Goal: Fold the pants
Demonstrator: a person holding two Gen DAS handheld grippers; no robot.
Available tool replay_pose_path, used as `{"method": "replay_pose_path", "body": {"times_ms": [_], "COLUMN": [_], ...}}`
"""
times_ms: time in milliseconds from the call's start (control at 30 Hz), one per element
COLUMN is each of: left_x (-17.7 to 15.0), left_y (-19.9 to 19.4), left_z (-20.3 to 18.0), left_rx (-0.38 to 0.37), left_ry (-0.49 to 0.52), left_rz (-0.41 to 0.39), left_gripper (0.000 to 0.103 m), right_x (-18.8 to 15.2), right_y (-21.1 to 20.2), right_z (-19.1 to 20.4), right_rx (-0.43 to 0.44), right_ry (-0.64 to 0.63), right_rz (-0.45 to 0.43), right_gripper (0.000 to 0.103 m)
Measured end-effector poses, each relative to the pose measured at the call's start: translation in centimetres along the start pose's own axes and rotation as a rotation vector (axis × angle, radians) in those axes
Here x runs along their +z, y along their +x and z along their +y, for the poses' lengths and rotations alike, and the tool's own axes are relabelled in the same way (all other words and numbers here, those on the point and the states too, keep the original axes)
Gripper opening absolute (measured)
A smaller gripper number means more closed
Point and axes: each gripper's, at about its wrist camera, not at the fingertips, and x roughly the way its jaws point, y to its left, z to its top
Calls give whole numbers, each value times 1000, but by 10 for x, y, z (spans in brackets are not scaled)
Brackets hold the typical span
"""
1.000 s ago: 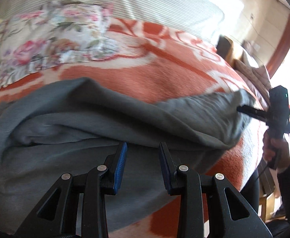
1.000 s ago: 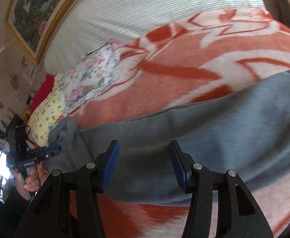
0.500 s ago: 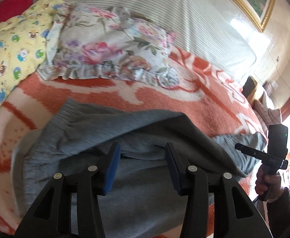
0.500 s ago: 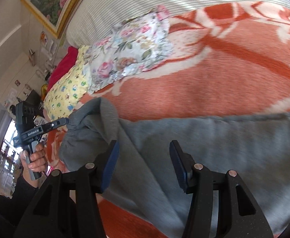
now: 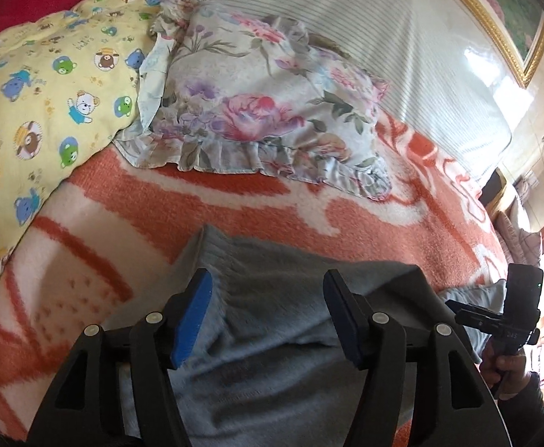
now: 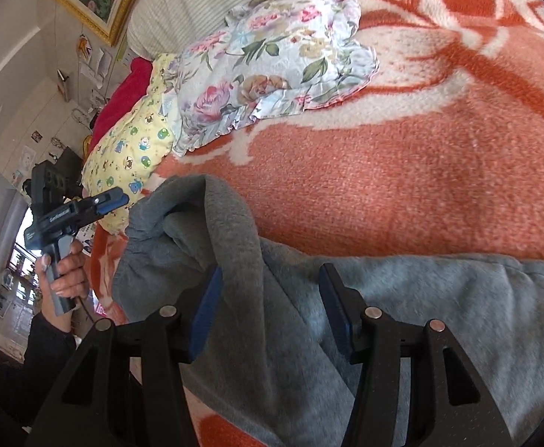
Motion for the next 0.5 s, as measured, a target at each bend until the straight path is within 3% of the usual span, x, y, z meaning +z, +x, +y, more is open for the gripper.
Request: {"method": "replay_pose_path", "body": {"times_ms": [167,300,400,467,500], "left_x": [27,33,30,30,30], "left_y": [39,83,95,90,88], "left_z": [30,52,54,50,48], "left_rx": [-23,-80,-79,-67,-73], "left_ry": [-50,-106,-90,-67,-56], "left_rz": [109,249,258,225,214], "left_gripper": [65,65,65,54,25], "right_x": [8,9,9,8,8], "right_y": [12,24,30,31,31], "right_z": [-2,-5,-5,-1,1], "right_rx": [8,23,36,29,19], "right_ry": [13,30,32,4,-11], "right_rz": [29,57,75,77,74], "right_gripper": [58,61,61,58,54]}}
